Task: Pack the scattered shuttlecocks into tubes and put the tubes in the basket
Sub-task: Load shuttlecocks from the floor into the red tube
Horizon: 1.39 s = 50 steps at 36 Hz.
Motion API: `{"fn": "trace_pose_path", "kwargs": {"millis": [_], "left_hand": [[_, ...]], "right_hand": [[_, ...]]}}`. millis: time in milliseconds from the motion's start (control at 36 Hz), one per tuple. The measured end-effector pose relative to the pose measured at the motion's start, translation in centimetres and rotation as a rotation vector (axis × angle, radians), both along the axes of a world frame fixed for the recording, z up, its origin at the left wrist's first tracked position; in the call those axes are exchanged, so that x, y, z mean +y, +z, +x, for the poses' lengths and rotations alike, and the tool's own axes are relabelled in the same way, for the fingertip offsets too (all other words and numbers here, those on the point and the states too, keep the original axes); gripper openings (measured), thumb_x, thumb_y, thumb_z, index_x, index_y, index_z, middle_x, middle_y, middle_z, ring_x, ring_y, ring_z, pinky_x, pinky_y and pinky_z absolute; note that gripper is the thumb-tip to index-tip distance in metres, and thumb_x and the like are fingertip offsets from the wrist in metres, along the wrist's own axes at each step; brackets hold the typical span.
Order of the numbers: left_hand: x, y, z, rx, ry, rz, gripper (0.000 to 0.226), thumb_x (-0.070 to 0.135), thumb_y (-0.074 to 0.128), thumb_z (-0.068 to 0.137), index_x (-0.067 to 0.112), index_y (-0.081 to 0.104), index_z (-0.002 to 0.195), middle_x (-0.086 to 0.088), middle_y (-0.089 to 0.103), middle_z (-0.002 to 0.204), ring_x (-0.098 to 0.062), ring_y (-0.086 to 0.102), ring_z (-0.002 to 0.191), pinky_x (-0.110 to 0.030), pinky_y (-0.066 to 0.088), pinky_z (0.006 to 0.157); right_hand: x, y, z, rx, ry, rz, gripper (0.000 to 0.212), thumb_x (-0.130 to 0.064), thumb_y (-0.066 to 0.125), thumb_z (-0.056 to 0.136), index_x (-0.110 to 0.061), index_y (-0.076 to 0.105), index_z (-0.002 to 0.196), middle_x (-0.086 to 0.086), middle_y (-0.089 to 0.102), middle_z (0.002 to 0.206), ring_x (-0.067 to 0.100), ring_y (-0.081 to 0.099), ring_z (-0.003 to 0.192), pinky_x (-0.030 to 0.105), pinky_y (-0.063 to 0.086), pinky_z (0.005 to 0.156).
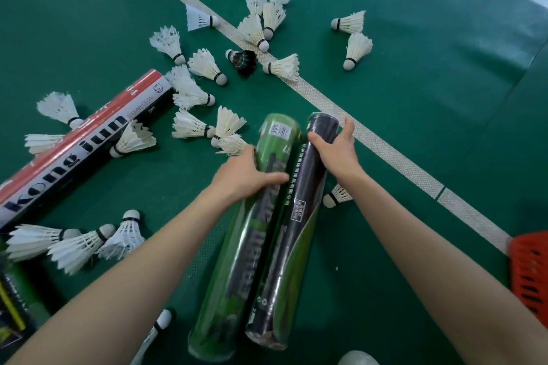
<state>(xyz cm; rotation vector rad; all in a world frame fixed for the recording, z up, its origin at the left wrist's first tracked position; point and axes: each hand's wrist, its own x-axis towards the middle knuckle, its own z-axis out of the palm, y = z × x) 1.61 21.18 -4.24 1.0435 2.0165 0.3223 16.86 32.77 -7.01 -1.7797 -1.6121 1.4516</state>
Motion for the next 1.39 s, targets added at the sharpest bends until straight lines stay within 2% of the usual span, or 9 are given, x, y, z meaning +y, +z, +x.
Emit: {"fn": "trace_pose_path", "kwargs": {"millis": [83,194,417,556,806,972,1167,1278,1389], "left_hand": [[1.6,0.8,0.9,-0.123,0.084,0.181,0.069,0.047,0.065,0.085,0.018,0.034,0.139,0.005,0.055,0.111,-0.013,0.055,0.094,-0.027,0.043,0.079],[1.5,0.2,1.4,-0.086,0.011,0.237,0.056,0.031,0.054,0.096,0.009,0.035,0.143,-0.006,0.047,0.140,-0.021,0.046,0.125,-0.027,0.034,0.102],[-0.6,-1.2,0.5,-0.040,-0.054,0.176,0.053,0.026,0.058,0.094,0.016,0.042,0.143,-0.009,0.044,0.137,-0.022,0.046,0.125,-0.032,0.034,0.109],[-0.5,-0.3,-2.1,-0.067,-0.064,0.175,0.028,0.018,0.058,0.093,0.013,0.064,0.121,-0.002,0.066,0.118,-0.010,0.059,0.101,-0.011,0.036,0.083],[-2.1,-0.1,-11.4,0.343,0.237,0.388,0.020,0.013,0.059,0.091,0.017,0.063,0.110,0.003,0.050,0.110,-0.012,0.047,0.108,-0.023,0.037,0.092],[-3.8,-1.4,-18.2,0.629,0.298,0.136,0.055,0.017,0.061,0.085,0.011,0.041,0.136,-0.014,0.033,0.139,-0.030,0.027,0.131,-0.043,0.025,0.112],[-4.7,-2.6,-22.9,0.543,0.309,0.082,0.080,0.050,0.054,0.088,0.016,0.016,0.150,-0.014,0.028,0.150,-0.031,0.024,0.139,-0.047,0.021,0.116],[-4.7,-1.3,-24.7,0.573,0.378,-0.021,0.069,0.059,0.039,0.092,0.010,0.038,0.140,-0.018,0.038,0.141,-0.035,0.033,0.131,-0.047,0.031,0.107],[-5.1,-1.1,-25.9,0.618,0.229,-0.214,0.054,0.042,0.063,0.079,0.016,0.047,0.125,-0.018,0.037,0.124,-0.035,0.031,0.118,-0.042,0.031,0.100]], "right_hand": [[-0.6,0.5,0.1,-0.017,0.030,0.066,0.078,-0.032,0.055,0.095,-0.026,0.002,0.152,0.003,0.012,0.158,0.025,0.029,0.139,0.043,0.031,0.109],[-0.7,1.5,0.2,-0.067,0.059,0.194,0.055,-0.023,0.042,0.100,-0.022,0.018,0.149,0.001,0.016,0.155,0.021,0.024,0.140,0.042,0.024,0.116],[-2.3,1.5,-1.4,-0.345,0.602,0.582,0.030,-0.026,0.052,0.096,-0.008,0.060,0.118,0.009,0.046,0.134,0.024,0.032,0.132,0.041,0.026,0.113],[-2.4,1.2,-4.3,-0.365,0.777,0.648,0.030,-0.025,0.047,0.098,-0.010,0.059,0.120,0.006,0.048,0.133,0.022,0.036,0.129,0.036,0.027,0.110],[-2.4,2.1,-11.5,-0.258,1.059,0.750,0.031,-0.026,0.045,0.099,-0.012,0.055,0.125,0.003,0.051,0.130,0.021,0.041,0.125,0.031,0.031,0.106],[-1.8,1.0,-18.4,-0.477,1.291,0.791,0.047,-0.031,0.046,0.097,-0.016,0.037,0.141,0.012,0.034,0.145,0.029,0.023,0.138,0.042,0.025,0.113],[-2.1,-0.6,-19.8,-0.627,1.317,0.743,0.056,-0.036,0.049,0.095,-0.021,0.029,0.145,0.010,0.032,0.148,0.028,0.022,0.140,0.044,0.017,0.117],[-2.6,-1.0,-18.3,-0.632,1.313,0.819,0.052,-0.036,0.046,0.096,-0.020,0.034,0.144,0.005,0.039,0.144,0.025,0.024,0.139,0.044,0.010,0.117],[-3.3,-0.7,-17.0,-0.589,1.274,0.813,0.044,-0.033,0.043,0.098,-0.020,0.040,0.140,0.003,0.042,0.142,0.023,0.023,0.141,0.047,0.012,0.118]]}}
